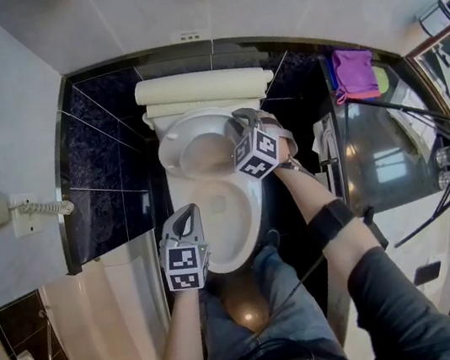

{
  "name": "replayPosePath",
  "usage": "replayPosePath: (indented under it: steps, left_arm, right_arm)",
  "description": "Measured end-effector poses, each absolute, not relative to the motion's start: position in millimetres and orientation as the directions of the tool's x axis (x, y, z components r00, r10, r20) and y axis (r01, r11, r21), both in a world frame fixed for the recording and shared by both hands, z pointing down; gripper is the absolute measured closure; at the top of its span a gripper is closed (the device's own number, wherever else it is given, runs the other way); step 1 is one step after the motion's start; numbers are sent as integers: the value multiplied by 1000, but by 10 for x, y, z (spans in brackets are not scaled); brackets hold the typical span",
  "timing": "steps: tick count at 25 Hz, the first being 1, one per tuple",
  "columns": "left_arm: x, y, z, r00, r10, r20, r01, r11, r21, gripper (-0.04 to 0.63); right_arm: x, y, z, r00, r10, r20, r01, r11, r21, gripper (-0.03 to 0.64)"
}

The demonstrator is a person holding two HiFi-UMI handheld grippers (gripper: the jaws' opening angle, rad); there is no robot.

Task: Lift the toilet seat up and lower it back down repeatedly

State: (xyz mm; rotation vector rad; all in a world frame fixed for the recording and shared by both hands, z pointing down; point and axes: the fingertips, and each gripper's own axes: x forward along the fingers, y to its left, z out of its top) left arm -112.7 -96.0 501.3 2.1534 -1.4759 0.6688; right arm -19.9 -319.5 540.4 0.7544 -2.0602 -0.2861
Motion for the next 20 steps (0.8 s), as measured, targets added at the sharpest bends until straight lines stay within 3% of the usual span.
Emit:
replayPosePath:
  steps: [20]
  left_arm:
    - [-1074, -351, 5417, 310, -666, 679, -939, -328, 107, 598]
  right_arm:
    - [-136, -2108, 5216, -411, -644, 646, -365, 765, 530, 538]
